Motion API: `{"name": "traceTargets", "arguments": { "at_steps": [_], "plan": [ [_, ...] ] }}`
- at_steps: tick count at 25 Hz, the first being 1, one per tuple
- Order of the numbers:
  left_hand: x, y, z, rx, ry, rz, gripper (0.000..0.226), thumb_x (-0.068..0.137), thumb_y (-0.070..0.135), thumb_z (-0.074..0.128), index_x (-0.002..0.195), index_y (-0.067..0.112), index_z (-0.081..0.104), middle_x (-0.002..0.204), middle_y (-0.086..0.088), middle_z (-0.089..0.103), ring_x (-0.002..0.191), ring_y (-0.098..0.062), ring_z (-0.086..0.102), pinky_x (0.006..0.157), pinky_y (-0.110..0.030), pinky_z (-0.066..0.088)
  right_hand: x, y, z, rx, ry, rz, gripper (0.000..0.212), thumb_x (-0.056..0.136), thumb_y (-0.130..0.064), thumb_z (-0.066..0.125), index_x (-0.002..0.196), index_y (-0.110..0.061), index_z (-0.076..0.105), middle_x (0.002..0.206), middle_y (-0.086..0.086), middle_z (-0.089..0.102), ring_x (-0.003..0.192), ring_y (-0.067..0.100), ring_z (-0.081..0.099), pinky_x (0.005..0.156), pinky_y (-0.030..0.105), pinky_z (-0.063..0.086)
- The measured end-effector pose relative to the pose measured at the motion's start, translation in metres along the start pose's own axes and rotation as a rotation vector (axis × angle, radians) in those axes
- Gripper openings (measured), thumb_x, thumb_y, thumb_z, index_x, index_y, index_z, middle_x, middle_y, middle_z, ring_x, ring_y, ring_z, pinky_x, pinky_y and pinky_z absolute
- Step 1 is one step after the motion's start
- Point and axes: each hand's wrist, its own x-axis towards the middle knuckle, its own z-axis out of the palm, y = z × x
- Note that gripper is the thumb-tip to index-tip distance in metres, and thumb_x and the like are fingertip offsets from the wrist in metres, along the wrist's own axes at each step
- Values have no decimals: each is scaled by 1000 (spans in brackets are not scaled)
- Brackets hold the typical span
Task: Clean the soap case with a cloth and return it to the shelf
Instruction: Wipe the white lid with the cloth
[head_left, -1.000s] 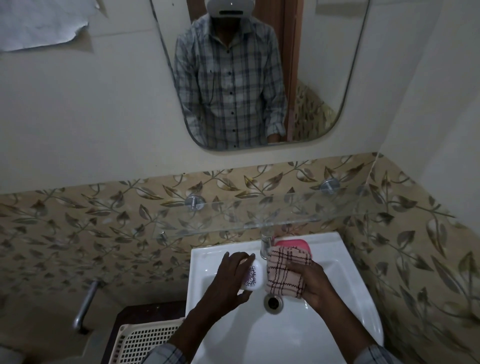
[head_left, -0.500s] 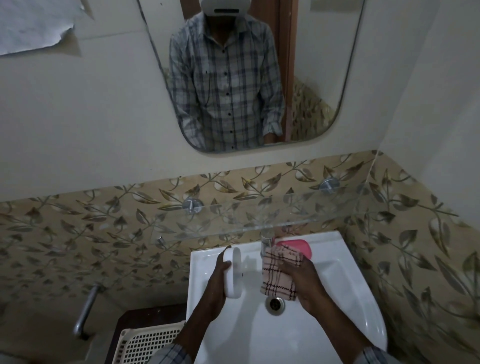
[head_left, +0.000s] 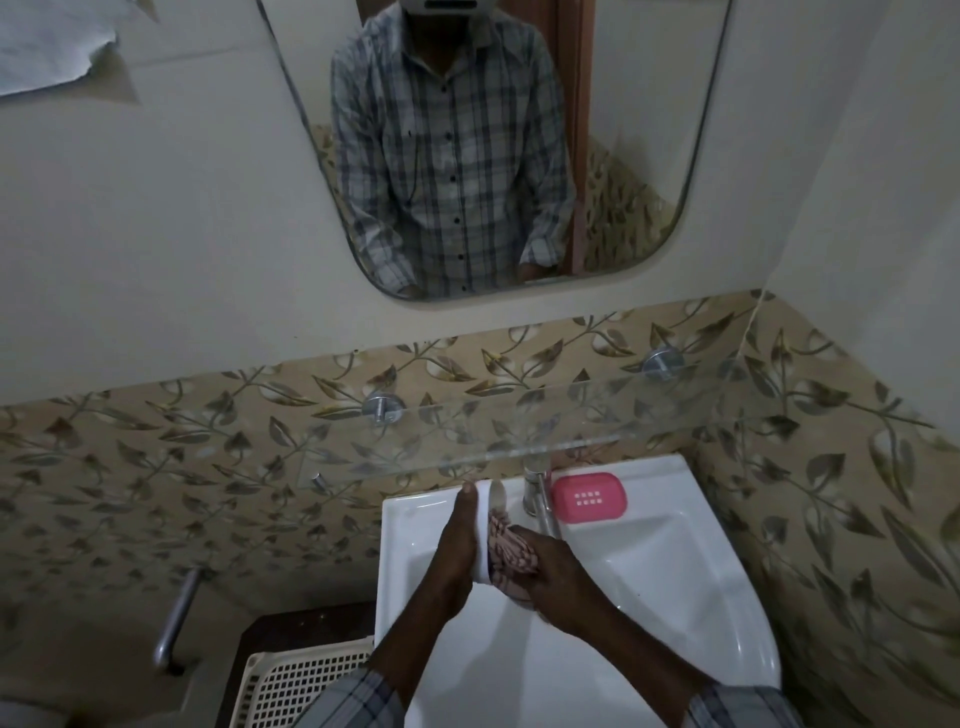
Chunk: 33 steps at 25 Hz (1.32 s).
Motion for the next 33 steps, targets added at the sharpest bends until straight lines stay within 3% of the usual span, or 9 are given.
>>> {"name": "traceTargets", "arguments": {
  "at_steps": [7,12,14,19,22,27,29,31,33],
  "plan": [
    [-10,-12,9,58,-153,391,56,94,55,34,136,21,52,131,-8,62,121,-20,61,103,-44,50,29,-24,2,943,202,358,25,89,-1,62,111,-9,71,106,21,74,97,39,72,79,50,60],
    [-7,15,17,-99,-45,-31,62,95,61,40,75,16,78,66,-2,77,56,-17,74,42,-29,56,21,-23,-6,347,107,239,24,93,-5,58,114,-11,68,110,13,74,96,22,70,74,33,61],
    [-6,18,18,-60,-21,-68,59,96,58,41,75,17,77,61,-2,75,54,-15,73,39,-22,52,8,-10,-6,289,22,195,27,92,-3,60,112,-16,71,104,4,77,96,20,73,75,25,60],
    [-13,-12,10,109,-34,566,51,94,65,36,131,34,54,130,6,63,123,-13,59,100,-33,51,20,-21,-9,735,100,342,29,85,-2,61,112,-8,70,101,20,75,92,38,72,77,46,60],
    [-15,-17,2,117,-144,656,71,88,70,44,143,25,38,142,7,50,134,-15,49,107,-38,46,29,-35,-15,852,105,323,33,82,-9,66,115,-7,68,104,23,73,93,39,70,80,47,57],
    [-22,-8,1,3,-251,401,89,67,89,48,140,39,38,136,18,54,115,9,59,84,-15,53,28,-32,-23,450,96,107,33,73,-17,85,104,-17,75,101,5,78,97,27,73,87,40,58],
    [-17,0,-8,-154,-253,79,84,74,90,32,139,39,48,138,2,61,116,-13,65,87,-35,54,23,-28,-24,228,54,-18,26,74,-22,83,96,-29,73,95,-13,76,91,8,72,82,25,57],
    [-4,14,-14,-325,-313,-331,98,81,85,25,125,6,64,119,-26,68,105,-44,66,84,-60,48,18,-21,-19,-70,-22,-159,25,74,-26,82,96,-31,70,87,-28,68,84,-9,64,76,9,47],
    [0,32,-10,-381,-346,-533,96,86,76,30,114,-10,64,98,-37,70,99,-50,61,82,-66,42,17,-13,-13,-176,-54,-233,30,77,-18,80,105,-24,71,96,-24,67,87,-10,62,78,8,45]
  ]
}}
